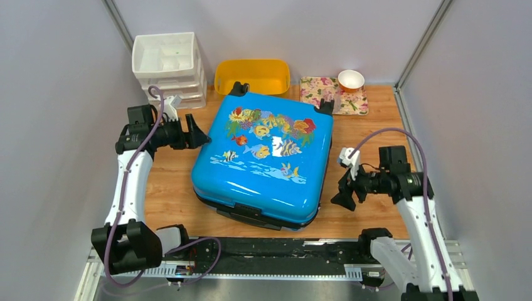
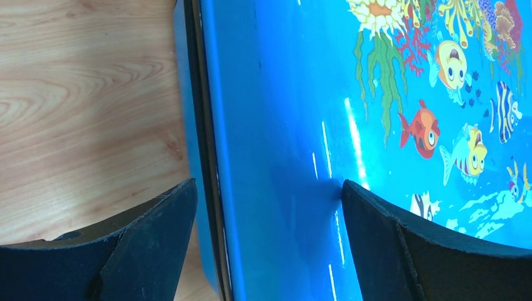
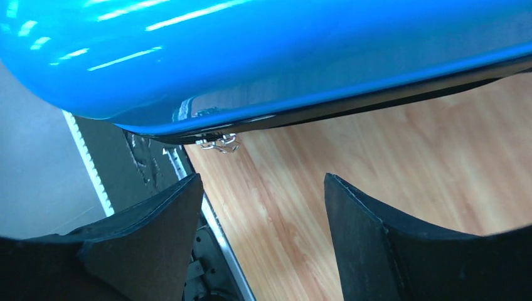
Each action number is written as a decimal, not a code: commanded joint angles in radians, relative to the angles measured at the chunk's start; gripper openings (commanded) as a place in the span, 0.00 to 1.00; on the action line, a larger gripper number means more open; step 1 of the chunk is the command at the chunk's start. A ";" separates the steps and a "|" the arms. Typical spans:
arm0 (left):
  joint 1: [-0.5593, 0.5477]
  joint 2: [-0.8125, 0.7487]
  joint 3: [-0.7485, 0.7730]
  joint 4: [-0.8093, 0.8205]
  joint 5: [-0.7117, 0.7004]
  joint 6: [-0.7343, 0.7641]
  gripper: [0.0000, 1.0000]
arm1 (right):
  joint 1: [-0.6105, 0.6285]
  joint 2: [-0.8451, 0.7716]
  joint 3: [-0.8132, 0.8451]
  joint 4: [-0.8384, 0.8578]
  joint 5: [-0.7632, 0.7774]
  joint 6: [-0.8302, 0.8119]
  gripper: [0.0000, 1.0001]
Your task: Open, take out, and arrange the luggage
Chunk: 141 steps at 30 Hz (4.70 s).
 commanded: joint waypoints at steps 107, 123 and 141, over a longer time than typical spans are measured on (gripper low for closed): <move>0.389 -0.198 -0.381 0.006 0.280 -0.282 0.76 | -0.251 0.460 0.290 0.063 -0.095 0.528 0.71; -0.161 0.323 -0.055 0.505 0.089 -0.497 0.73 | -0.254 0.365 0.209 0.049 0.046 0.474 0.71; 0.158 0.028 -0.193 0.429 0.137 -0.350 0.75 | -0.054 0.195 0.419 0.138 0.231 0.360 0.73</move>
